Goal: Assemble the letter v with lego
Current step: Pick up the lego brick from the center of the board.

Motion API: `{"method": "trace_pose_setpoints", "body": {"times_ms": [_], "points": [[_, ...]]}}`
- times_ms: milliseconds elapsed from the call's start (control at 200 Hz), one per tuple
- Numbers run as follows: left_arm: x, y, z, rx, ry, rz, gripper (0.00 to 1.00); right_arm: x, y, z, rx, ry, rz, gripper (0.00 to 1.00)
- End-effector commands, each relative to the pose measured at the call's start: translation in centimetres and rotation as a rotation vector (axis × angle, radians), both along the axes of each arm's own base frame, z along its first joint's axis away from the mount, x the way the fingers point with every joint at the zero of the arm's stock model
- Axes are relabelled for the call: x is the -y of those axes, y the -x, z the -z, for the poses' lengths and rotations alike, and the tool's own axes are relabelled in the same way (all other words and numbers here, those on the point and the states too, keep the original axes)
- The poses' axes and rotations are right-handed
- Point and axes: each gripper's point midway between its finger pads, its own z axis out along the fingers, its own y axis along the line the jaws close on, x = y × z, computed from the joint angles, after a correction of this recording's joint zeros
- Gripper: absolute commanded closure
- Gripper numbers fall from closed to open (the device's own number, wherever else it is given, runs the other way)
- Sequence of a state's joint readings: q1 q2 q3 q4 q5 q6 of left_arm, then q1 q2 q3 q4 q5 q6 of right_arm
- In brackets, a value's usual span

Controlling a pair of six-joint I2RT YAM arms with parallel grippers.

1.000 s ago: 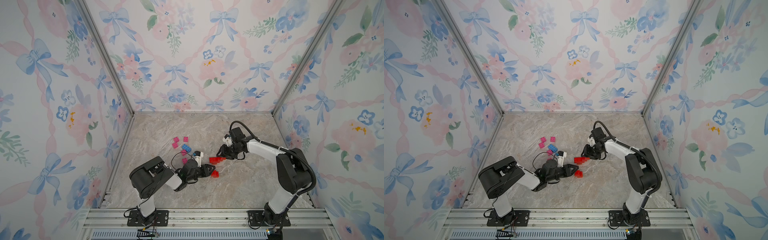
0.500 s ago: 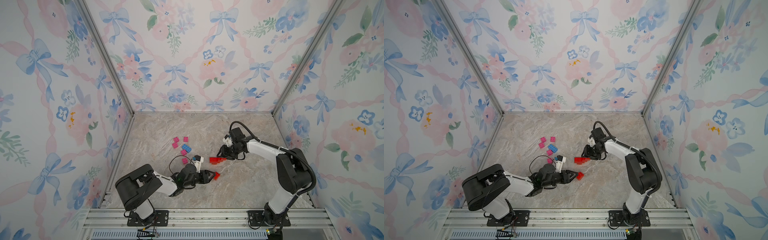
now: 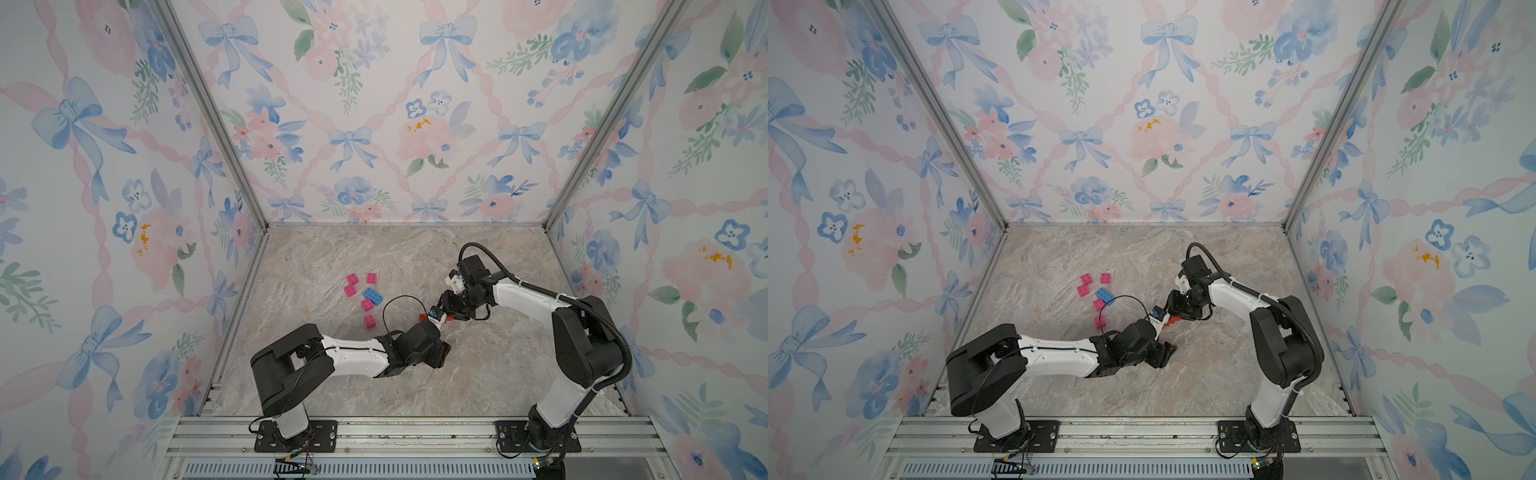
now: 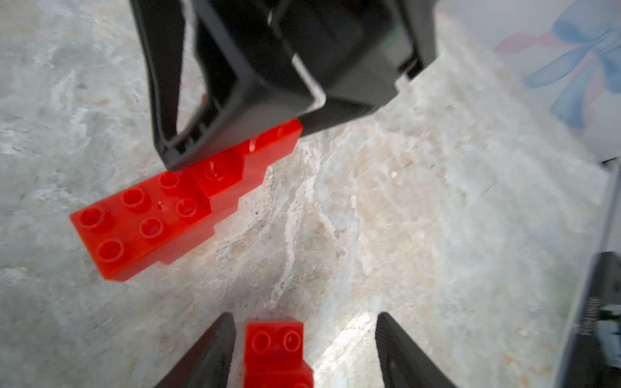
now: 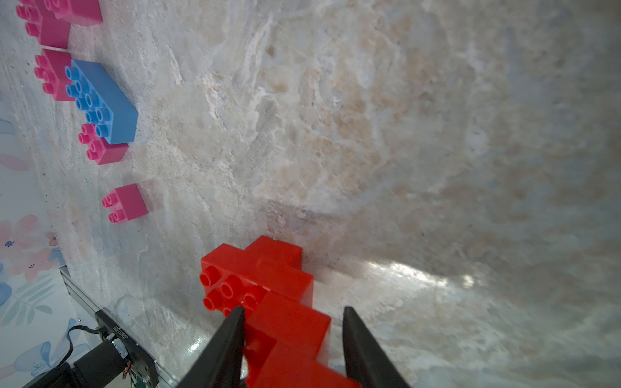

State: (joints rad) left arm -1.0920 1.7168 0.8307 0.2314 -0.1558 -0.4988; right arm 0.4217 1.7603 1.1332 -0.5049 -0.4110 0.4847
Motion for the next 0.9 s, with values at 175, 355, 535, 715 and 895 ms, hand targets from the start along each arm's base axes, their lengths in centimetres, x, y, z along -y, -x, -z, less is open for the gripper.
{"method": "trace_pose_setpoints", "body": {"times_ms": [175, 355, 535, 715, 895], "points": [[-1.7, 0.7, 2.7, 0.034, -0.194, -0.011, 0.39, -0.2, -0.1, -0.1, 0.007, 0.02, -0.02, 0.52], [-2.4, 0.9, 2.5, 0.023, -0.181, -0.037, 0.44, -0.2, -0.1, 0.0, 0.004, 0.022, -0.023, 0.52], [-2.3, 0.9, 2.1, 0.027, -0.172, -0.039, 0.49, -0.2, 0.0, 0.2, 0.0, 0.025, -0.025, 0.52], [-2.3, 1.0, 2.2, 0.025, -0.174, -0.039, 0.54, -0.2, 0.1, 0.3, -0.002, 0.028, -0.027, 0.52], [-2.3, 0.9, 1.8, 0.03, -0.164, -0.046, 0.63, -0.2, 0.1, 0.4, -0.003, 0.03, -0.03, 0.52]]}}
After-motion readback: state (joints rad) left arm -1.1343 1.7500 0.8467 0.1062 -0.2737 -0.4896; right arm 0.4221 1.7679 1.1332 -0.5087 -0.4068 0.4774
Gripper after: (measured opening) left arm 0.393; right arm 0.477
